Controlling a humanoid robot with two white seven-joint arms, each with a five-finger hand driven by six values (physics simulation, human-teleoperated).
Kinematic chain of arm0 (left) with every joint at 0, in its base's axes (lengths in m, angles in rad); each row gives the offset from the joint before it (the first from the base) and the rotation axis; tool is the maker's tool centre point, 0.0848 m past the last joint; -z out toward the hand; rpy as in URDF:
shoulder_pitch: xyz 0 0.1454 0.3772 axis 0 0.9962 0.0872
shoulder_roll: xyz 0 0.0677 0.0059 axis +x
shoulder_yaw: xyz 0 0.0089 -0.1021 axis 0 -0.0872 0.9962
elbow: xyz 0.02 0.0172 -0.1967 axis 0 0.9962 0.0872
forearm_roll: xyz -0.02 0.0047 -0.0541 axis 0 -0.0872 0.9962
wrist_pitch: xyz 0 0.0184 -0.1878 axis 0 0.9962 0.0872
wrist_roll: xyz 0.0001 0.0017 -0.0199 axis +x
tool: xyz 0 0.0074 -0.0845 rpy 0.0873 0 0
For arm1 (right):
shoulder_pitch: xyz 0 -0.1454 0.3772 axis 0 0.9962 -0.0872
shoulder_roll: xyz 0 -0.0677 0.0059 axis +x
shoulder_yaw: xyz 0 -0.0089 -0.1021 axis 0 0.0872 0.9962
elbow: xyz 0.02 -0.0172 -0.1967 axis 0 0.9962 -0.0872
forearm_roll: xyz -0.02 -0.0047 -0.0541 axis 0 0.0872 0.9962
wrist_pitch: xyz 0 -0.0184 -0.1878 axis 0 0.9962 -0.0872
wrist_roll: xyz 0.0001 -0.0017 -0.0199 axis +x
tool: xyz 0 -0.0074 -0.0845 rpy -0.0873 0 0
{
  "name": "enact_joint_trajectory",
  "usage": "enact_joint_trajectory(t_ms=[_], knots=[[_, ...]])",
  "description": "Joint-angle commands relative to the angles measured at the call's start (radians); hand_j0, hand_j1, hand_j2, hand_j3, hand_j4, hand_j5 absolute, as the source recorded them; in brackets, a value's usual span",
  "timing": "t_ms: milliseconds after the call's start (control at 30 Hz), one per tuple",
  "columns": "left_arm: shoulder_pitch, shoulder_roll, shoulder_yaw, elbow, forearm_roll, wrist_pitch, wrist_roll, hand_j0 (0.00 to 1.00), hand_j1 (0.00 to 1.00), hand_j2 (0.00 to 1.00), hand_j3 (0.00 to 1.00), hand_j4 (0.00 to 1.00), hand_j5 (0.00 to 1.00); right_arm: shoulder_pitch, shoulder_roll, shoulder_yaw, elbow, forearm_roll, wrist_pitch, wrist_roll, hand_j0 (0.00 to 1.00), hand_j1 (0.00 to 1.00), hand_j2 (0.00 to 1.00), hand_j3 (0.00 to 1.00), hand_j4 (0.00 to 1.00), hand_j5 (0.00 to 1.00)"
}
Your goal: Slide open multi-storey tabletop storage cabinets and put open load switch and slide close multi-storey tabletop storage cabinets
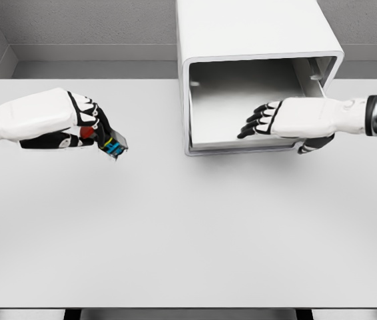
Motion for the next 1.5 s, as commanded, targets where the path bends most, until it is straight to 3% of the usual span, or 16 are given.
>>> enact_joint_trajectory(t_ms=[0, 200, 600, 833, 1100, 1467], knots=[[0.0, -0.002, -0.002, 0.0, 0.016, 0.003, 0.001, 0.4, 0.4, 0.4, 0.4, 0.4, 0.4, 0.002, -0.027, 0.002, -0.003, -0.023, -0.012, -0.001, 1.0, 1.0, 1.0, 1.0, 1.0, 1.0], [-0.044, -0.005, -0.03, 0.0, 0.029, 0.003, 0.001, 0.4, 0.4, 0.4, 0.4, 0.4, 0.4, 0.009, -0.069, 0.003, -0.033, -0.037, -0.012, -0.001, 1.0, 1.0, 1.0, 1.0, 1.0, 1.0], [-0.114, -0.061, -0.045, -0.001, 0.039, 0.003, 0.002, 0.4, 0.4, 0.4, 0.4, 0.4, 0.4, 0.009, -0.086, 0.003, -0.053, -0.037, -0.012, -0.001, 1.0, 1.0, 1.0, 1.0, 1.0, 1.0], [-0.135, -0.152, -0.099, -0.001, 0.052, 0.003, 0.004, 0.4, 0.4, 0.4, 0.4, 0.4, 0.4, 0.009, -0.113, 0.003, -0.058, -0.037, -0.012, -0.003, 1.0, 1.0, 1.0, 1.0, 1.0, 1.0], [-0.258, -0.184, -0.142, 0.0, 0.09, 0.003, 0.001, 0.39, 0.39, 0.39, 0.39, 0.39, 0.39, 0.009, -0.119, 0.005, -0.069, -0.037, -0.012, -0.001, 1.0, 1.0, 1.0, 1.0, 1.0, 1.0], [-0.304, -0.319, -0.229, 0.002, 0.096, 0.003, -0.004, 0.39, 0.39, 0.39, 0.39, 0.39, 0.39, 0.034, -0.112, 0.008, -0.072, -0.037, -0.012, -0.001, 1.0, 1.0, 1.0, 1.0, 1.0, 1.0]])
